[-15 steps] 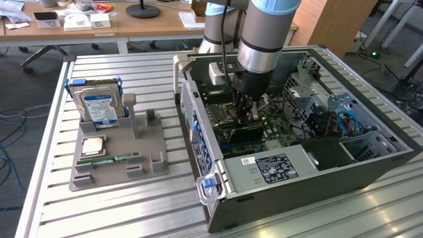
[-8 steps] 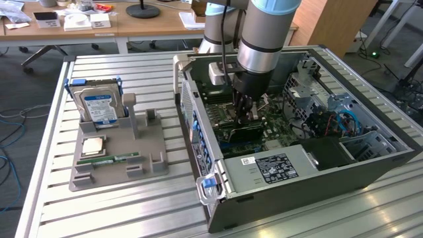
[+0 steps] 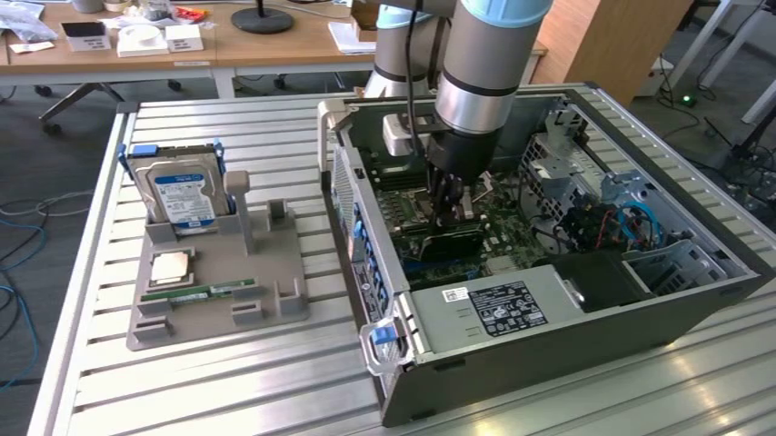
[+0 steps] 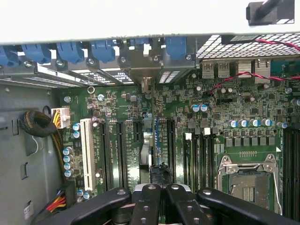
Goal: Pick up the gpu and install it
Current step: 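Press down on the gpu until it lock into place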
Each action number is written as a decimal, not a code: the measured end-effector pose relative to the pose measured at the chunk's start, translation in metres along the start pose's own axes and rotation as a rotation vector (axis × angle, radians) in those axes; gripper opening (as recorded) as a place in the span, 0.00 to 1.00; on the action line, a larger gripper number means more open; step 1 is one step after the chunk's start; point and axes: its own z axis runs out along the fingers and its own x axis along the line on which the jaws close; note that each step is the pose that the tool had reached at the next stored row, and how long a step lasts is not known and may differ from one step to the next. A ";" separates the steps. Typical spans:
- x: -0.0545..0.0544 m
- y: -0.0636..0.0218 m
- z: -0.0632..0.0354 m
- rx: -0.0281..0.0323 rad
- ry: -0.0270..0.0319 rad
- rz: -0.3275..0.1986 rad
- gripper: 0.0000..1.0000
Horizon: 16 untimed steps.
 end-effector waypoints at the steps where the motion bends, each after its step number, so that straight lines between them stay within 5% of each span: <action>1: 0.000 0.0000 -0.0006 0.0003 -0.0008 0.000 0.11; 16: -0.002 0.0000 -0.0387 0.0006 0.0126 0.000 0.11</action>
